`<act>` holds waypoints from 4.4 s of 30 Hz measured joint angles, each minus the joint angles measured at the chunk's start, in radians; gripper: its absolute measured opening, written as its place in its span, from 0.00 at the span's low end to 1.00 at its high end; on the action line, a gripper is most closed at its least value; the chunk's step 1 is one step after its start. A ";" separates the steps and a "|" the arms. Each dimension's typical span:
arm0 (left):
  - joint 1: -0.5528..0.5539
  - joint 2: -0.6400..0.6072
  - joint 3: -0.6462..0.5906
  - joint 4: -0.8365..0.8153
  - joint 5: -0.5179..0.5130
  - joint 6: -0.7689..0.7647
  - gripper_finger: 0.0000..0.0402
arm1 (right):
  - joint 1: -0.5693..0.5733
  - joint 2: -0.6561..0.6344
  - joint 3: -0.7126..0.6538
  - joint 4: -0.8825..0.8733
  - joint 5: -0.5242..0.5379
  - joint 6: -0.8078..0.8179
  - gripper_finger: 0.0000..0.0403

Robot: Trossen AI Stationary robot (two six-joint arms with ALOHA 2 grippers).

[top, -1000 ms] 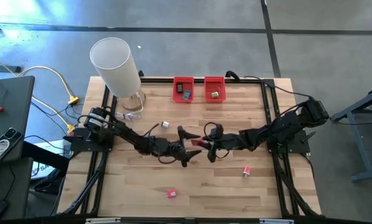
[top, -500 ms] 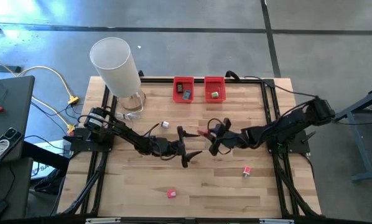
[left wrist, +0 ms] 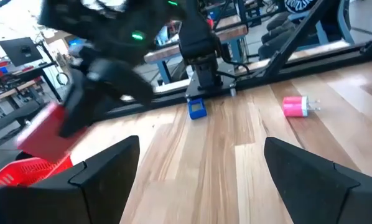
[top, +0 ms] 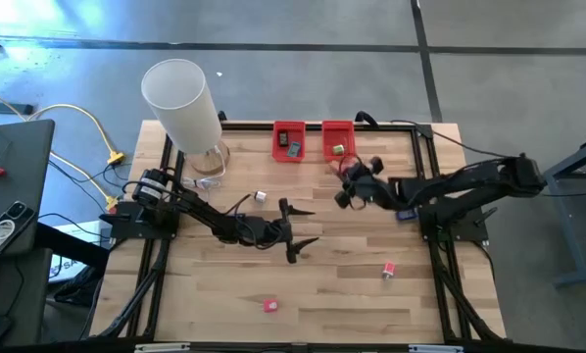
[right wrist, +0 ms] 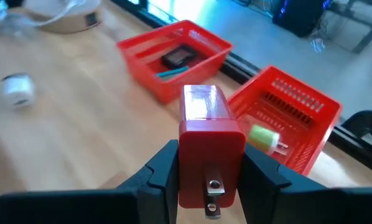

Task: Pick & Place Office items
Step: Put the red charger adapter into the right red bin, then put the white charger adapter into the right red bin

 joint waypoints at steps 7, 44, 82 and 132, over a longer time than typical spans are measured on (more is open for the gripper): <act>0.003 0.000 0.000 -0.058 0.000 -0.015 0.84 | -0.231 0.072 0.000 0.046 -0.139 -0.011 0.27; 0.109 0.000 -0.001 -0.106 0.035 -0.133 0.84 | -0.552 0.504 0.319 0.076 -0.273 -0.183 0.27; 0.119 0.000 0.000 -0.186 -0.206 0.091 0.84 | -0.413 0.282 0.358 -0.251 -0.335 -0.288 0.47; -0.347 -0.160 -0.311 0.366 -1.123 0.223 0.84 | -0.247 0.259 0.357 -0.414 -0.363 -0.179 0.45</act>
